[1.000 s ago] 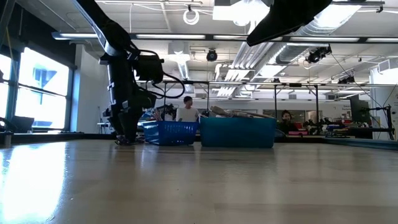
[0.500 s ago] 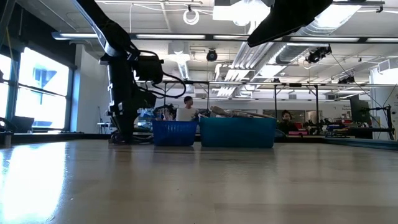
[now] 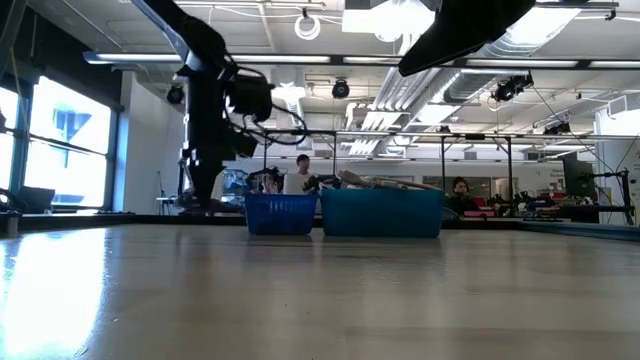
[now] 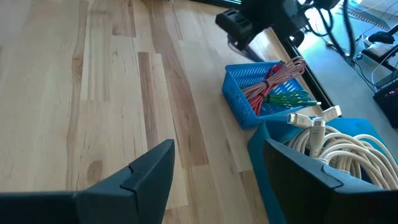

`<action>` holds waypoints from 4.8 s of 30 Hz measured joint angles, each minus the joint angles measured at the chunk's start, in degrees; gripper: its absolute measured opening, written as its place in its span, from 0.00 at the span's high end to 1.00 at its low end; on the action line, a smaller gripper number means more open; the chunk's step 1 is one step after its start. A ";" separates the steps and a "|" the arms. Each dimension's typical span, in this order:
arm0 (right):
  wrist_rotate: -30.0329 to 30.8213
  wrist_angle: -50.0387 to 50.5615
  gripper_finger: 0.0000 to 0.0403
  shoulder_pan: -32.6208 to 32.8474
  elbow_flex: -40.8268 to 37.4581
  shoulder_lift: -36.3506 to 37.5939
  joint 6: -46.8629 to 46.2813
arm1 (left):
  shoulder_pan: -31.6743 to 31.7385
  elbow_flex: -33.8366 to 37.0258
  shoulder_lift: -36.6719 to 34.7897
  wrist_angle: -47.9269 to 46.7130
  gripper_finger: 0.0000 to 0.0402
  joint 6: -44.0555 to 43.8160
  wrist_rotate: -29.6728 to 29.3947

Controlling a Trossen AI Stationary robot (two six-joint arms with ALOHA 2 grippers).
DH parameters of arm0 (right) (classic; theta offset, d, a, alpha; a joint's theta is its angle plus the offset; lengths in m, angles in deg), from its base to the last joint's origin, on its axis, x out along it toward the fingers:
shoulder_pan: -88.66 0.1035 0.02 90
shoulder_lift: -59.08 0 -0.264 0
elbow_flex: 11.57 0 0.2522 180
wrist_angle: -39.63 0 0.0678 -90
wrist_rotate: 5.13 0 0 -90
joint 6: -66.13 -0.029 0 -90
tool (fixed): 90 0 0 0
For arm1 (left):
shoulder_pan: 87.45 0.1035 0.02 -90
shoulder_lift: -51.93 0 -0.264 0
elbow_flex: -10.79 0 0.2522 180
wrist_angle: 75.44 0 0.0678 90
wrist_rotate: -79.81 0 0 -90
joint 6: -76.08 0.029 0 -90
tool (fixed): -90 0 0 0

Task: Pick & Place USB Port
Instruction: Put the purple charger cable into the blue bin

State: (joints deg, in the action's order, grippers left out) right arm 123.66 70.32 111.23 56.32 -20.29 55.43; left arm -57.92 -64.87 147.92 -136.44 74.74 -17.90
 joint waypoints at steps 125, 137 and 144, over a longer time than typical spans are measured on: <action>0.44 5.30 0.41 2.34 -0.02 0.00 -4.88 | -10.84 -8.76 -0.20 17.65 0.57 -0.38 4.88; 0.75 7.21 0.41 2.34 -0.02 0.00 -7.26 | -10.81 -5.55 -0.20 17.93 0.56 -0.20 0.06; 1.27 7.21 0.41 2.34 -0.02 0.00 -7.23 | -10.80 -2.05 -0.20 23.28 0.56 -0.27 -0.86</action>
State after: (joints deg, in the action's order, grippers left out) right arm 124.93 77.53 113.56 56.30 -20.29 48.20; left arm -68.72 -66.91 147.72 -113.16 74.47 -18.75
